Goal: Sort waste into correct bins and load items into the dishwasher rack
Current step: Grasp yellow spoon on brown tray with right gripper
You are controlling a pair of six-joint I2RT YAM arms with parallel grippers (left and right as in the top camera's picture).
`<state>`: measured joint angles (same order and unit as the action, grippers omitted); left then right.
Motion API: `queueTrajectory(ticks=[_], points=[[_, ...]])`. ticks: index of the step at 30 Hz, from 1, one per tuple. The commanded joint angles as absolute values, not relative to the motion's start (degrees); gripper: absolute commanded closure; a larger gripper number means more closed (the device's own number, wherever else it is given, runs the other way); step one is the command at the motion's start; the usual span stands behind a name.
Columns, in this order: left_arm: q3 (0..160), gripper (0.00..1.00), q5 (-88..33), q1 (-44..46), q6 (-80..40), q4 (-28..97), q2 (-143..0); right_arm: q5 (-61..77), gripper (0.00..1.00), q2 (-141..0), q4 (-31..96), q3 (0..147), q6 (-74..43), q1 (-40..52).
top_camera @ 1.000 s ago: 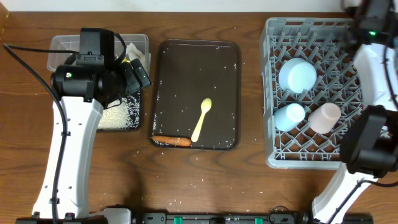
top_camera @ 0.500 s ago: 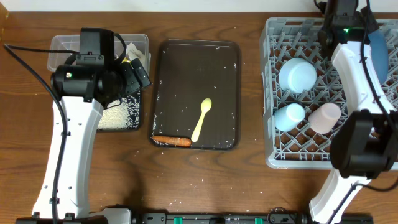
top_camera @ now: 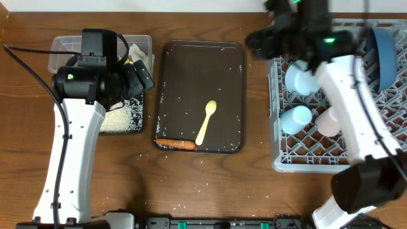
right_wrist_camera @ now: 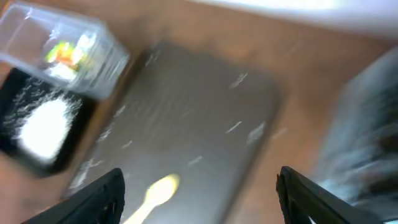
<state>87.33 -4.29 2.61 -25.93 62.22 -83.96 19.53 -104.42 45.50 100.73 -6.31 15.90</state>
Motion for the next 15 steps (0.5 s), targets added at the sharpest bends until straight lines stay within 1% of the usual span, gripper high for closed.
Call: queueTrajectory(ticks=[1,4,9,11,15], points=[[87.11,0.0,-3.79,2.37,-26.24,62.37,-84.25,16.75,0.25,-107.7,46.26,95.85,-25.02,21.69],[87.11,0.0,-3.79,2.37,-26.24,62.37,-84.25,13.15,0.26,-108.55,44.01,91.35,-28.23,26.41],[87.11,0.0,-3.79,2.37,-26.24,62.37,-84.25,4.1,0.38,-109.32,40.18,84.68,-37.91,32.29],[87.11,0.0,-3.79,2.37,-26.24,62.37,-84.25,1.67,0.47,-109.43,37.85,81.93,-41.25,33.85],[87.11,0.0,-3.79,2.37,-26.24,62.37,-84.25,1.26,0.52,-109.54,31.77,76.73,-45.15,35.2]])
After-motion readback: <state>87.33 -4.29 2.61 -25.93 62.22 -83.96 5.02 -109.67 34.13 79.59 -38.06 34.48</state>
